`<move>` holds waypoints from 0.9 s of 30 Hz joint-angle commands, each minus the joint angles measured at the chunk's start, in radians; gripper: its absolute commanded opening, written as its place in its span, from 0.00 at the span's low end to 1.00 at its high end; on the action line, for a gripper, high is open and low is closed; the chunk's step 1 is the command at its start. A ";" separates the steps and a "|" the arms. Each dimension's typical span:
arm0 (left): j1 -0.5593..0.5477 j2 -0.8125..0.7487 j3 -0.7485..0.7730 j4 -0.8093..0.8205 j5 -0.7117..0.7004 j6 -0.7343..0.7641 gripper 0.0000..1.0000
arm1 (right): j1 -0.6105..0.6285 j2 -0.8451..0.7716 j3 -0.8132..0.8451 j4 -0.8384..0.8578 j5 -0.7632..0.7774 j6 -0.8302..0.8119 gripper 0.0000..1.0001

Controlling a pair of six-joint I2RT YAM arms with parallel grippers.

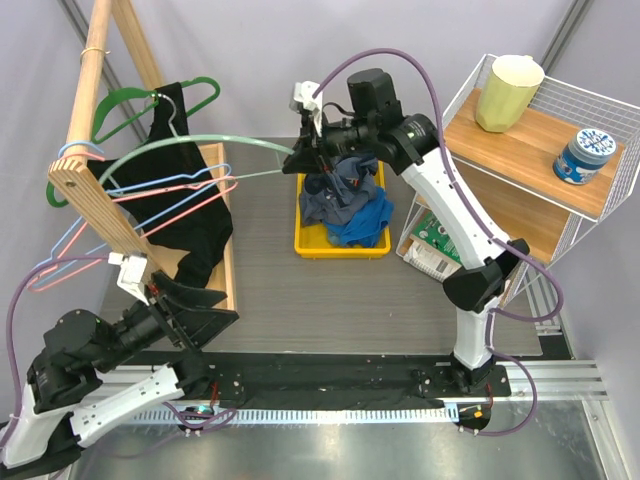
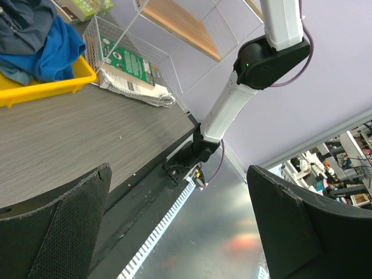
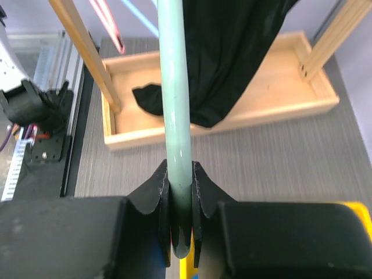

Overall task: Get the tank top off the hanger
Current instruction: Place the hanger at the clothesline.

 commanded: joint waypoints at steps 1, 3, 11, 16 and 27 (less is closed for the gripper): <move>-0.001 0.041 -0.007 0.063 0.020 -0.014 0.98 | 0.005 0.018 0.088 0.222 -0.102 0.070 0.01; -0.001 0.046 -0.010 0.070 0.022 -0.019 0.98 | 0.021 0.021 0.082 0.252 -0.104 0.081 0.01; -0.001 0.070 -0.026 0.086 0.005 -0.030 0.97 | 0.107 0.046 0.087 0.337 -0.039 0.067 0.01; -0.001 0.089 -0.023 0.080 -0.001 -0.031 0.97 | 0.140 0.064 0.087 0.389 -0.019 0.073 0.01; -0.001 0.095 -0.037 0.083 -0.012 -0.036 0.97 | 0.204 0.135 0.140 0.406 0.008 0.076 0.01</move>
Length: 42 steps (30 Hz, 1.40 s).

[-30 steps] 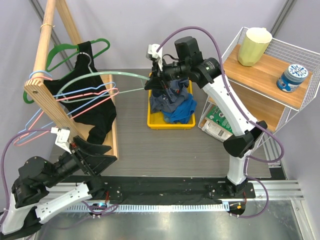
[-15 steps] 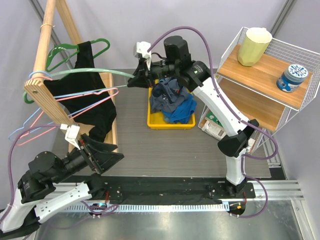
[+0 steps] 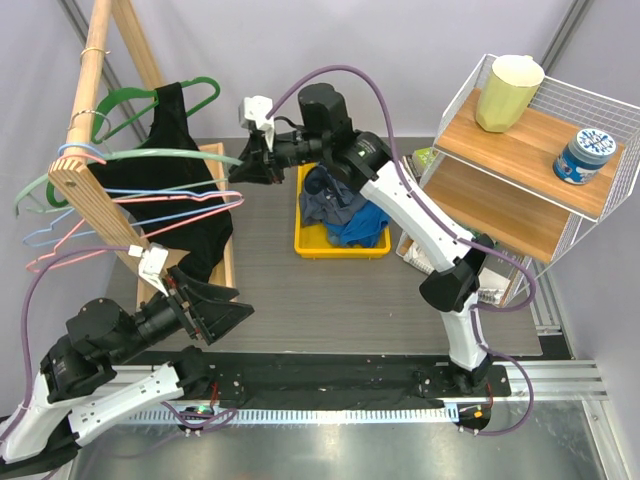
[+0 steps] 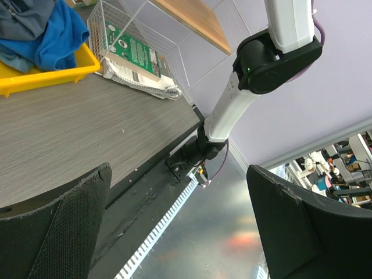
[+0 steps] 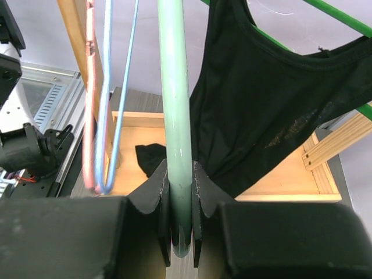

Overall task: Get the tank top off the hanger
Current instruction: Place the hanger at the clothesline.

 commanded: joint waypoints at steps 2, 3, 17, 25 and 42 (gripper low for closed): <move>-0.003 0.014 -0.008 0.038 -0.009 -0.012 0.97 | 0.040 0.012 0.069 0.082 0.025 0.009 0.01; -0.001 0.014 -0.009 0.039 -0.009 -0.013 0.97 | 0.043 0.015 0.068 0.082 0.025 0.009 0.01; -0.001 0.000 -0.025 0.041 -0.006 -0.019 0.97 | 0.072 0.004 0.011 0.079 0.045 0.009 0.01; -0.001 -0.006 -0.031 0.045 0.004 -0.029 0.97 | 0.077 -0.011 -0.004 0.079 0.106 0.025 0.34; -0.001 -0.021 -0.040 0.053 0.008 -0.036 0.97 | 0.074 -0.197 -0.211 0.039 0.178 -0.004 0.84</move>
